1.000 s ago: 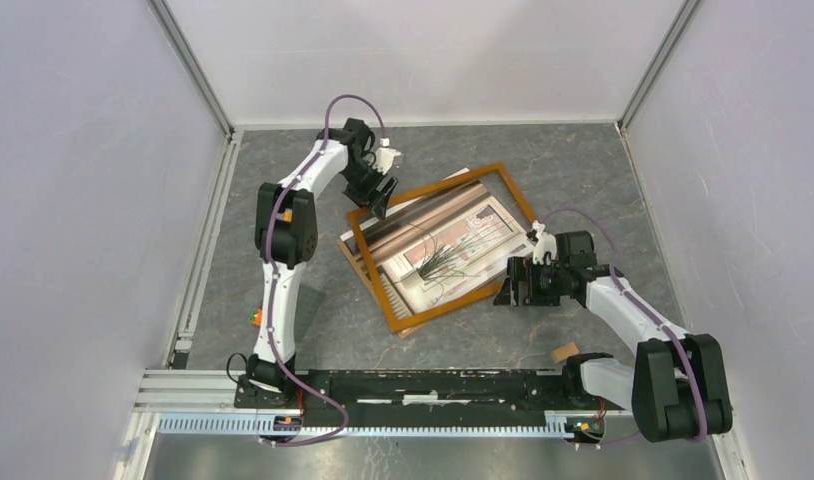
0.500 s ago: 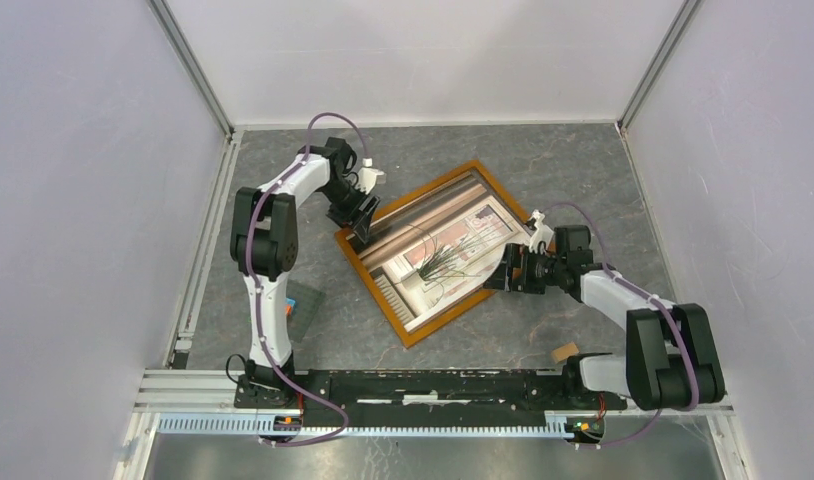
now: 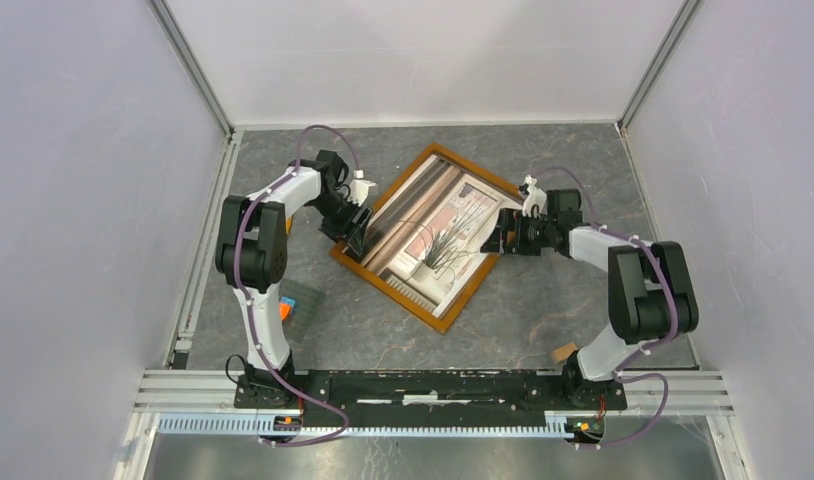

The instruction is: Take the photo out of the frame

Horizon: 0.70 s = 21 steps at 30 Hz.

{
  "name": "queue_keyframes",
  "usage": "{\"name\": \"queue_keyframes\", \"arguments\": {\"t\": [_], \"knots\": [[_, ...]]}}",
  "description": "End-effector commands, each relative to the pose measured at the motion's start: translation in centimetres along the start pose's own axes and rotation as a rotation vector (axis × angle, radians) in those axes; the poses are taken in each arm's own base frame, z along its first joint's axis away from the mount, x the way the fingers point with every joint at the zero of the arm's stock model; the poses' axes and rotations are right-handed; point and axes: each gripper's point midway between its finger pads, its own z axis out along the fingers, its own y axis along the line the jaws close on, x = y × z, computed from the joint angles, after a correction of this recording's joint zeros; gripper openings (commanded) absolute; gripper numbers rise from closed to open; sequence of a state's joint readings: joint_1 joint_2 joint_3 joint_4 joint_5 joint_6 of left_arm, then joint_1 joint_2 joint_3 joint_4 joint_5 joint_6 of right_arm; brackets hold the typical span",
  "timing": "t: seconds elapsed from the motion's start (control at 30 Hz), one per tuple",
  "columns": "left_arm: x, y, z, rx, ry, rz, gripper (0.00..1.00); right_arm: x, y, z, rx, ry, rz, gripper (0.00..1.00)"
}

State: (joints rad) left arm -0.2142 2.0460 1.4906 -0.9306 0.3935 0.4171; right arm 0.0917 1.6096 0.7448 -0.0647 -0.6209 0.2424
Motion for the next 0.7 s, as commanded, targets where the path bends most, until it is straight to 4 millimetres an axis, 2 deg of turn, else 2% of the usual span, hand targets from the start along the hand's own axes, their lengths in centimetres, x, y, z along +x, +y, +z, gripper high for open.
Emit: {"name": "queue_keyframes", "arguments": {"t": [0.0,0.13,0.23,0.37,0.47,0.57,0.67], "knots": [[0.3,-5.2,1.1,0.181,-0.02,-0.058,0.72,2.2,-3.7,1.9,0.119,0.126,-0.013,0.95],[2.0,-7.6,1.7,0.218,0.002,-0.048,0.71,0.1,-4.4,3.1,0.121,0.133,-0.062,0.94],[3.0,-9.0,1.9,0.243,0.012,-0.041,0.71,-0.4,-4.7,3.7,0.115,0.143,-0.077,0.93],[3.8,-10.5,2.0,0.264,0.008,-0.031,0.71,0.2,-4.9,4.2,0.108,0.167,-0.097,0.92],[4.2,-11.5,1.8,0.282,0.004,-0.031,0.71,1.3,-4.5,4.5,0.085,0.204,-0.114,0.9],[4.5,-11.9,1.8,0.28,-0.003,-0.031,0.71,2.2,-3.7,4.7,0.06,0.221,-0.119,0.9],[4.4,-11.9,1.5,0.27,-0.02,-0.032,0.71,1.8,-3.2,4.8,0.04,0.209,-0.131,0.9]]}}
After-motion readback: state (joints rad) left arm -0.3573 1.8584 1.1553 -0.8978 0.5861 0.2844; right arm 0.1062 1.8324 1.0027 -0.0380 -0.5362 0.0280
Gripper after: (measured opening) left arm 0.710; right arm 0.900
